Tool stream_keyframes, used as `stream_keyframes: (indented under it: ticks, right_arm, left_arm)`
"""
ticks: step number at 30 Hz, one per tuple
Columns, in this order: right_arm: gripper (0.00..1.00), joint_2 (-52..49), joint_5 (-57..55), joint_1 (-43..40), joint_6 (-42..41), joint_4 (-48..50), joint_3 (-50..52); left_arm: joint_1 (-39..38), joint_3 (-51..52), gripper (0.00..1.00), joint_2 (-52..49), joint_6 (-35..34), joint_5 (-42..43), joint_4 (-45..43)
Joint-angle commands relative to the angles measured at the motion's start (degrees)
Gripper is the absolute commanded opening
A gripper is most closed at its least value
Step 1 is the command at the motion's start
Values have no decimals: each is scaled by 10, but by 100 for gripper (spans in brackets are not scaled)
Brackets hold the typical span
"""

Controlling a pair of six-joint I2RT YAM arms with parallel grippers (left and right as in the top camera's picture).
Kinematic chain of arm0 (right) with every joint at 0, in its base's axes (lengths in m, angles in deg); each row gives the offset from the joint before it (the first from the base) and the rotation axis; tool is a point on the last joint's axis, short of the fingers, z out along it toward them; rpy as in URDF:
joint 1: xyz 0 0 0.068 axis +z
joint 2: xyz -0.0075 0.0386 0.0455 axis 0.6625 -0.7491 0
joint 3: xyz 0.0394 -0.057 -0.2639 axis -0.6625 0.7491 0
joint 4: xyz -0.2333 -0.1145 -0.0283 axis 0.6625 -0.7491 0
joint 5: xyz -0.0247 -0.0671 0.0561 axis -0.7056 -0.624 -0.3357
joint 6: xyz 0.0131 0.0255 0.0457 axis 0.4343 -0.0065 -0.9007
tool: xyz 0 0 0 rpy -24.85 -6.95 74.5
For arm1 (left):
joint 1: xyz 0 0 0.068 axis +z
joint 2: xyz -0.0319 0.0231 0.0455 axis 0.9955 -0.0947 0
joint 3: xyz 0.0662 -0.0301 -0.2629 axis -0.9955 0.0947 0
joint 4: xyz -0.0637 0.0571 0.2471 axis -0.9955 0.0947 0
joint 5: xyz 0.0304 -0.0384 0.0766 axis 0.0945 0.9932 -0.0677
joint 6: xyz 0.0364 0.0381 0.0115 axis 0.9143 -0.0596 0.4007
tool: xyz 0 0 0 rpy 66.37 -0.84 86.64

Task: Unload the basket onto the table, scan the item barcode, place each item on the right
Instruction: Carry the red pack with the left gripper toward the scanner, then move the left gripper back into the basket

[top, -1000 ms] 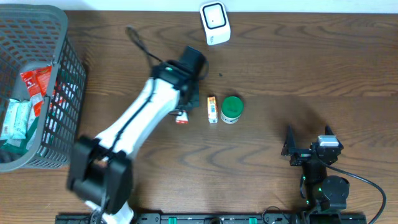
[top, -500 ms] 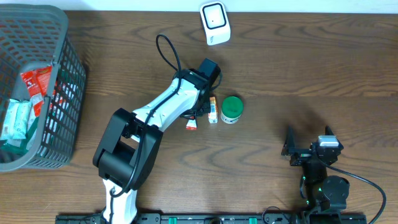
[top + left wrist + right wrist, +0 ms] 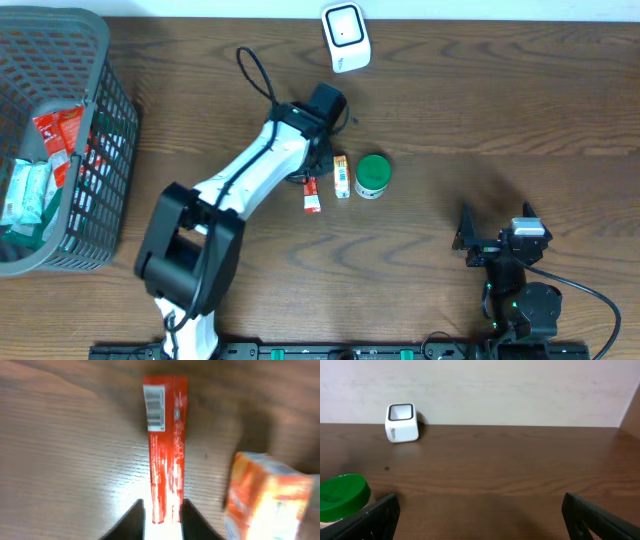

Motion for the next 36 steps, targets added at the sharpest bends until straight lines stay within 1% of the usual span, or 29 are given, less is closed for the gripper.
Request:
stream_keyframes:
  ticks: [1, 5, 7, 9, 11, 14, 17, 18, 19, 21, 22, 23, 27, 32, 34, 36]
  right_arm:
    - [99, 1, 3, 1, -6, -2, 1]
    - [99, 1, 3, 1, -6, -2, 1]
    - [99, 1, 3, 1, -6, -2, 1]
    - [99, 1, 3, 1, -6, -2, 1]
    - [99, 1, 3, 1, -6, -2, 1]
    - [99, 1, 3, 1, -6, -2, 1]
    - [99, 1, 3, 1, -6, -2, 1]
    - [99, 1, 3, 1, -6, -2, 1]
    - [99, 1, 3, 1, -6, -2, 1]
    - [99, 1, 3, 1, -6, -2, 1]
    - [99, 1, 3, 1, -6, -2, 1]
    - [99, 1, 3, 1, -6, -2, 1]
    - [99, 1, 3, 1, -6, -2, 1]
    - [99, 1, 3, 1, -5, -2, 1]
    - [99, 1, 3, 1, -6, -2, 1]
    - [99, 1, 3, 1, -6, -2, 1]
  left_arm:
    - [1, -16, 7, 17, 6, -2, 5]
    - [1, -14, 7, 12, 8, -2, 13]
    - [2, -20, 7, 17, 28, -2, 13]
    - [10, -43, 8, 30, 43, -2, 27]
    - [26, -81, 11, 49, 46, -2, 50]
    - [60, -156, 17, 78, 70, -2, 100]
    - [107, -241, 35, 102, 87, -3, 155]
    - [129, -270, 44, 110, 90, -4, 170]
    - [154, -298, 51, 118, 93, -4, 181]
    - [204, -338, 61, 133, 97, -4, 193]
    - [231, -353, 63, 140, 96, -4, 198]
    - [267, -368, 65, 150, 96, -4, 199]
    - [392, -381, 66, 177, 96, -4, 191]
    - [534, -380, 67, 169, 97, -4, 193]
    - [579, -380, 70, 154, 97, -4, 195]
    - [612, -380, 77, 137, 101, -4, 194]
